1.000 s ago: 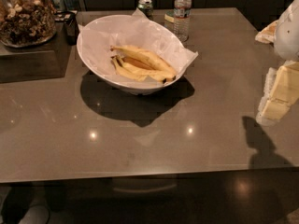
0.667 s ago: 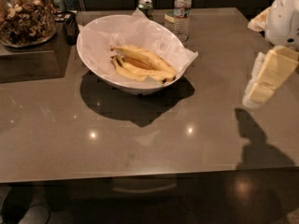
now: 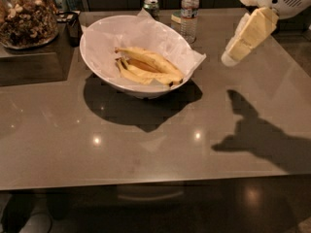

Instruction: Pick banana from white bowl

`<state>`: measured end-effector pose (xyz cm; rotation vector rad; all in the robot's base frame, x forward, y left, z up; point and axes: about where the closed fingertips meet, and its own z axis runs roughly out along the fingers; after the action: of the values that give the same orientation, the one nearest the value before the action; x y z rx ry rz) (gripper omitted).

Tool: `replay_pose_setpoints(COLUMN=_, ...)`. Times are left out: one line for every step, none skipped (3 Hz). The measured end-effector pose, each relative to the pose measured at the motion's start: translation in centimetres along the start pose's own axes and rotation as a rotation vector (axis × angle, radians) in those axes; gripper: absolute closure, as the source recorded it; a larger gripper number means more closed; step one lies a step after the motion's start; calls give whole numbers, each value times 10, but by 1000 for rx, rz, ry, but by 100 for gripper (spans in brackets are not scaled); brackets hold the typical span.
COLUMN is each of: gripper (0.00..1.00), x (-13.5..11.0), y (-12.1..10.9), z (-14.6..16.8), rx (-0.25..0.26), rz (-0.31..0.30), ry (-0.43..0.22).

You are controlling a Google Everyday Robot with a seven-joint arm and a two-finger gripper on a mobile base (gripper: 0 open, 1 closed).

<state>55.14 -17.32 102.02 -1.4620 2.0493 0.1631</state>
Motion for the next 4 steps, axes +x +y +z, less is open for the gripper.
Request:
replay_pose_setpoints(gripper=0, x=-4, y=-4, z=-3, rx=10, rz=-4, ry=-13)
replay_pose_setpoints(gripper=0, x=-4, y=-5, z=-1, rx=11, rz=26, ry=-40)
replay_pose_setpoints(gripper=0, x=-18, y=-10, z=26, rx=-45, rz=69, ry=-104)
replay_pose_setpoints(gripper=0, x=-37, y=-15, z=53, rx=-97, rz=86, ry=-142)
